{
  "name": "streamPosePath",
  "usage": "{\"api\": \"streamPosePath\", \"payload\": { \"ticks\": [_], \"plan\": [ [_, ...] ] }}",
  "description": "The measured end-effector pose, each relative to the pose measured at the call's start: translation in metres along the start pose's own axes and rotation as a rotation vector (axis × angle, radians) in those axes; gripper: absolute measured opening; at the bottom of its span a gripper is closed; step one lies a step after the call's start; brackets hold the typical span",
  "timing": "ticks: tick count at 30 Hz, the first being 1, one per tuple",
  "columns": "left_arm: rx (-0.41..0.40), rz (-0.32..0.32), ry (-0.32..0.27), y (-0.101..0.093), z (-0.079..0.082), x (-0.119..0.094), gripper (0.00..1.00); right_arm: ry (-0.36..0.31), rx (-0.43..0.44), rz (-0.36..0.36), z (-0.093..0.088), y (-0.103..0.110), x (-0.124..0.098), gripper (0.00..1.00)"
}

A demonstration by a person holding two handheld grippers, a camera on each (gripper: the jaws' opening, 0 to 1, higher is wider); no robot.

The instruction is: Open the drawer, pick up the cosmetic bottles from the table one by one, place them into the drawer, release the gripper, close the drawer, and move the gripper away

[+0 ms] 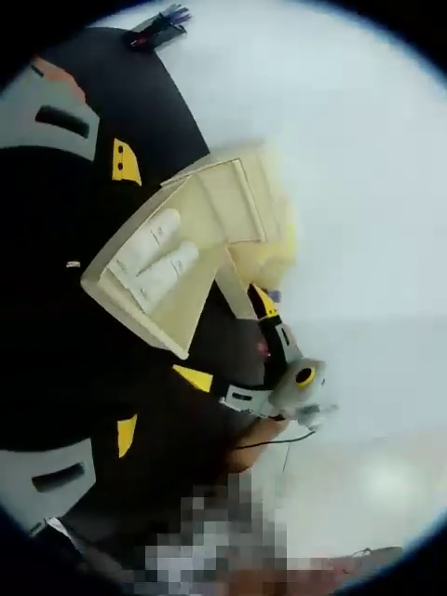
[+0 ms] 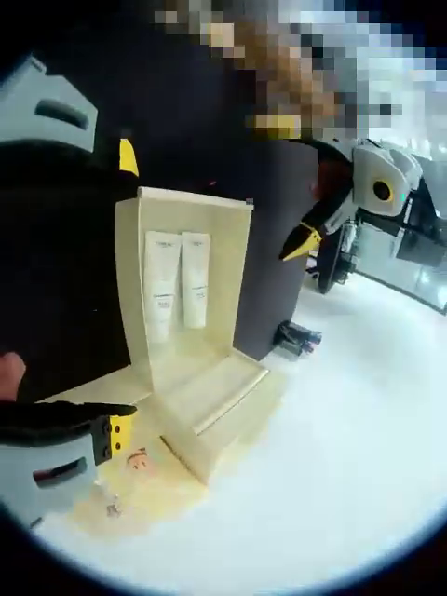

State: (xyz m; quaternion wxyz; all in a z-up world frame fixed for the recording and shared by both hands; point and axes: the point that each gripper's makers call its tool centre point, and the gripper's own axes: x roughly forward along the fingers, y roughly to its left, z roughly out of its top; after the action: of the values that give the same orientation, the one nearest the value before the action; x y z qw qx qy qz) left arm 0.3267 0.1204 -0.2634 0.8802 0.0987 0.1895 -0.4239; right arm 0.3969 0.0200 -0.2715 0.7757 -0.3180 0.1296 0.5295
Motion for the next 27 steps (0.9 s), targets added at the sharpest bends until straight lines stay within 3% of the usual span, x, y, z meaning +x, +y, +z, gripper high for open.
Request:
{"api": "streamPosePath", "payload": {
  "ticks": [7, 13, 23, 27],
  "plan": [
    [-0.003, -0.002, 0.010, 0.005, -0.019, 0.008, 0.96, 0.027, 0.009, -0.010, -0.007, 0.003, 0.011, 0.93],
    [-0.015, 0.001, -0.043, 0.009, -0.024, 0.009, 0.96, 0.021, -0.021, -0.026, -0.007, 0.003, 0.017, 0.93],
    [-0.031, 0.019, -0.028, 0.009, -0.039, 0.012, 0.96, 0.022, -0.008, -0.044, -0.011, 0.002, 0.023, 0.92],
    [-0.067, 0.017, -0.053, 0.011, -0.038, 0.011, 0.96, 0.021, 0.010, -0.040, -0.011, 0.000, 0.025, 0.93]
  ]
}}
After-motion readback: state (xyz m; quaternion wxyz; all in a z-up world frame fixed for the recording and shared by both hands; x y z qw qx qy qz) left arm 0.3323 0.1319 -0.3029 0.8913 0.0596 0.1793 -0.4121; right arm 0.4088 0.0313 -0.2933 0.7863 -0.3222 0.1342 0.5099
